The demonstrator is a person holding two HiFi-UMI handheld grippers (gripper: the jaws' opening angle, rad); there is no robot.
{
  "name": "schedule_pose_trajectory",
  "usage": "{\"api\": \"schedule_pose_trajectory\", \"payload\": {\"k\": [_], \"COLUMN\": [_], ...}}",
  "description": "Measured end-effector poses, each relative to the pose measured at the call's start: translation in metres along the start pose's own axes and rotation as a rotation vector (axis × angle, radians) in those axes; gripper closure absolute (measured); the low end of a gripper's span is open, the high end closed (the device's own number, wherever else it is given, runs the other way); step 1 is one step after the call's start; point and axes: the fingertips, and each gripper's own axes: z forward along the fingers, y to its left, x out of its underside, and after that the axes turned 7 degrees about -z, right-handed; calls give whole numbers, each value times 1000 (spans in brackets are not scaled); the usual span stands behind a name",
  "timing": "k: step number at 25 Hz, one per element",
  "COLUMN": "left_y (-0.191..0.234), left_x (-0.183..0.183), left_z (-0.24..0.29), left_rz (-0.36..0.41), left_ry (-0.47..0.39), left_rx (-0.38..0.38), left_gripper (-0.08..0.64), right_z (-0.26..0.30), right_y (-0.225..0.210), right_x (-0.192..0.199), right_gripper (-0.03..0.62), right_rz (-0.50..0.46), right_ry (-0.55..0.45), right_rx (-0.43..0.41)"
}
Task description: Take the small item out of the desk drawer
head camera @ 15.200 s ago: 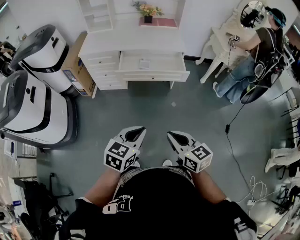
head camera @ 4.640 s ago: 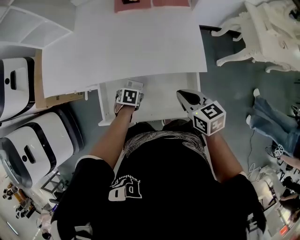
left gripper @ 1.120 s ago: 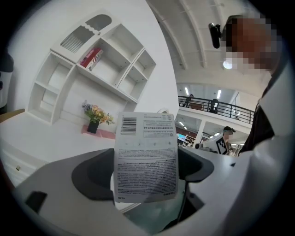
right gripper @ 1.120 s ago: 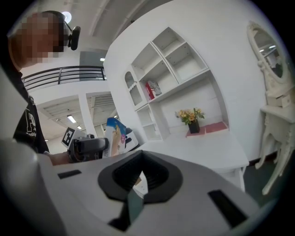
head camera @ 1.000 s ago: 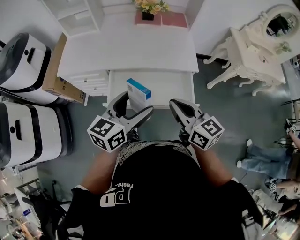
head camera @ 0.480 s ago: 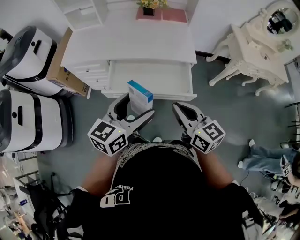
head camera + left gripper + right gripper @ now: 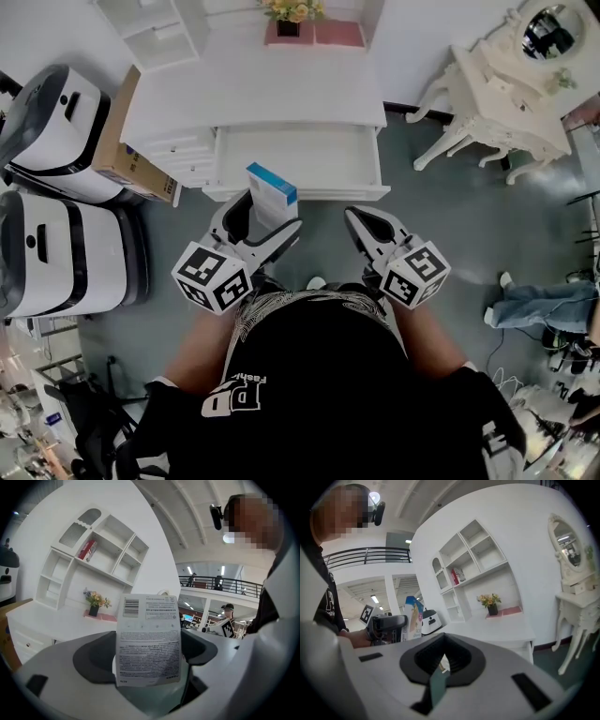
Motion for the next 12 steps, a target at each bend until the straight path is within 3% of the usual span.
{"api": "schedule_pose_trajectory", "payload": {"k": [6,12], "left_y": [10,33], "left_x": [-10,-22], "left_z": [-12,-38], "left_rz": [19,21], "left_ry": [25,29], "left_rx": [32,44], "left_gripper": [124,124], "right_z": [12,34], "right_y": [8,34], "right_x": [-10,-17], "right_gripper": [585,584], "right_rz": [47,25], "right_ry": [-17,-15], "right_rx": [62,84]}}
